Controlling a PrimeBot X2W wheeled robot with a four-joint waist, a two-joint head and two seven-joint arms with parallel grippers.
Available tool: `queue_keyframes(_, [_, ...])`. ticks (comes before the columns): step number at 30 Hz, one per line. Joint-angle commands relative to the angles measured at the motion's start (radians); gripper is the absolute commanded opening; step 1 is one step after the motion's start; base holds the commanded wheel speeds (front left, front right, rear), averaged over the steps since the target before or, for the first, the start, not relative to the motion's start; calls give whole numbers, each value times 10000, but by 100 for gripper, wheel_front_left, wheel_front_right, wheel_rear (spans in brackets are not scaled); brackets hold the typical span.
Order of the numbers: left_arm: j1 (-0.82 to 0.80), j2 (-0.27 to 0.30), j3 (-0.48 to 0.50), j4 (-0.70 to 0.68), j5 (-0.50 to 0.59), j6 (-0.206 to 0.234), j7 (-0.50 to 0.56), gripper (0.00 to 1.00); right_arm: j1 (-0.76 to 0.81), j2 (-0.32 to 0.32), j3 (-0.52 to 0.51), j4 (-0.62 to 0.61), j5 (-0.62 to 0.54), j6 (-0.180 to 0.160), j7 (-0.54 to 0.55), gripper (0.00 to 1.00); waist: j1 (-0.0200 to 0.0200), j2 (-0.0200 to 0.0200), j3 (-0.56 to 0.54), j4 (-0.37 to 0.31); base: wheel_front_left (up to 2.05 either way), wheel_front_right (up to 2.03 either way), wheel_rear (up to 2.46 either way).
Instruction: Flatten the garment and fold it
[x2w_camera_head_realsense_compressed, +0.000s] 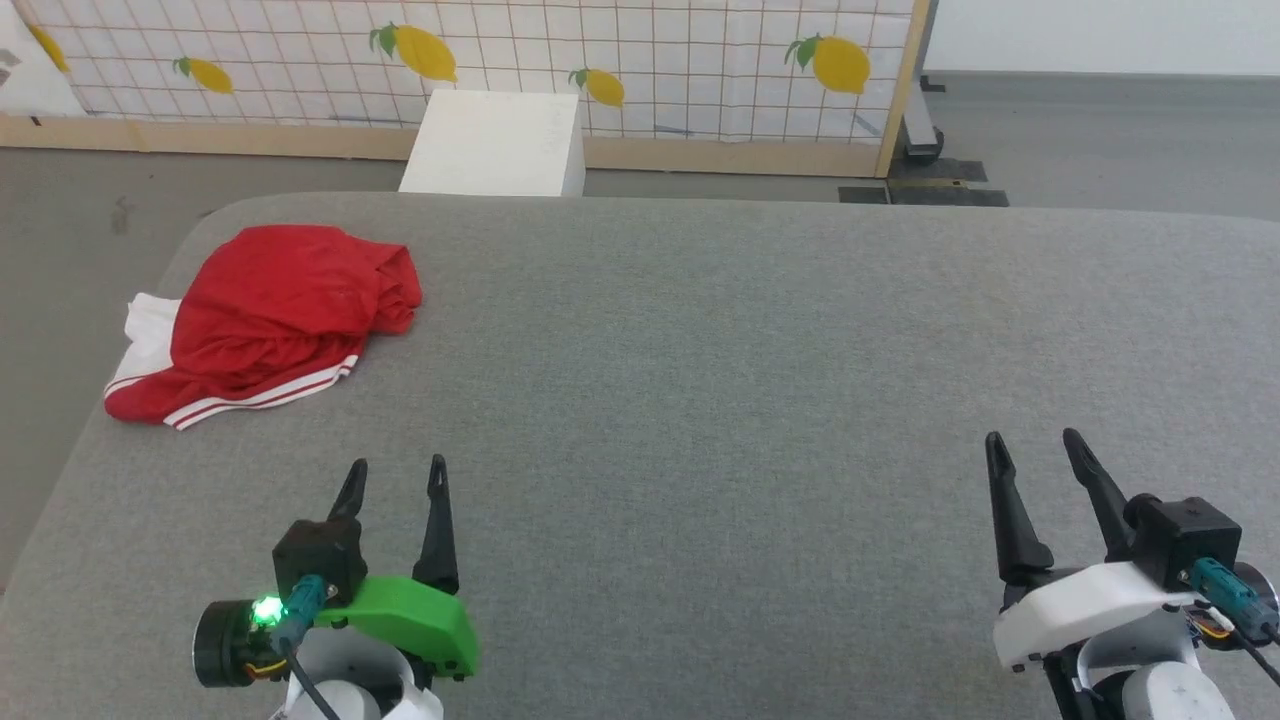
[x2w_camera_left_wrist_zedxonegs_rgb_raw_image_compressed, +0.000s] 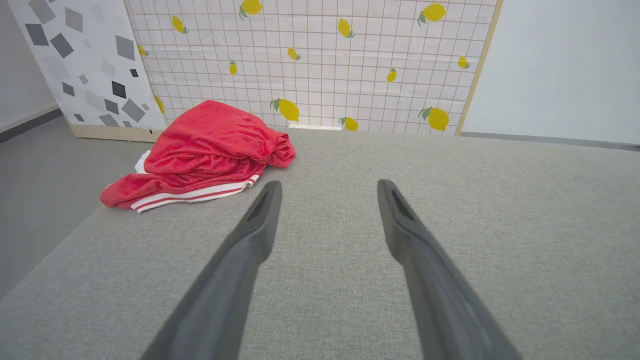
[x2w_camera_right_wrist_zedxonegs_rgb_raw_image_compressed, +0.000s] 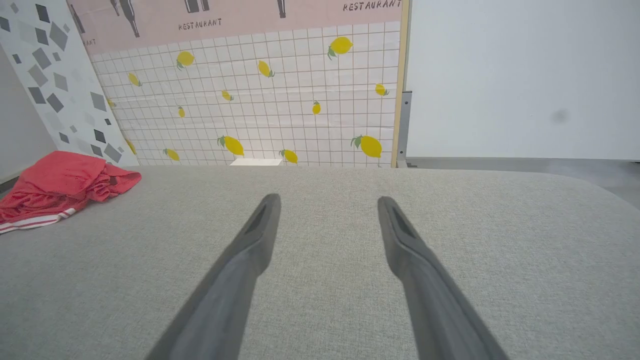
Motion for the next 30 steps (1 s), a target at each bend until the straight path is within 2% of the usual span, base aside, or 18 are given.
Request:
queue_keyframes(1, [-203, 71, 9, 57, -99, 53, -112, 100, -164, 13, -18, 84, 48, -9, -116, 100, 0, -1, -38, 121, 0, 0, 0])
queue_keyframes(11, [-220, 167, 10, 212, -242, 110, -316, 100, -216, 15, 44, 382, 80, -10, -322, 100, 0, -1, -110, 979, 0, 0, 0])
queue_keyframes(30, [-261, 366, -38, 552, -605, 308, -707, 100, -381, 19, 331, 1129, 367, -12, -715, 100, 0, -1, -183, 3093, 0, 0, 0])
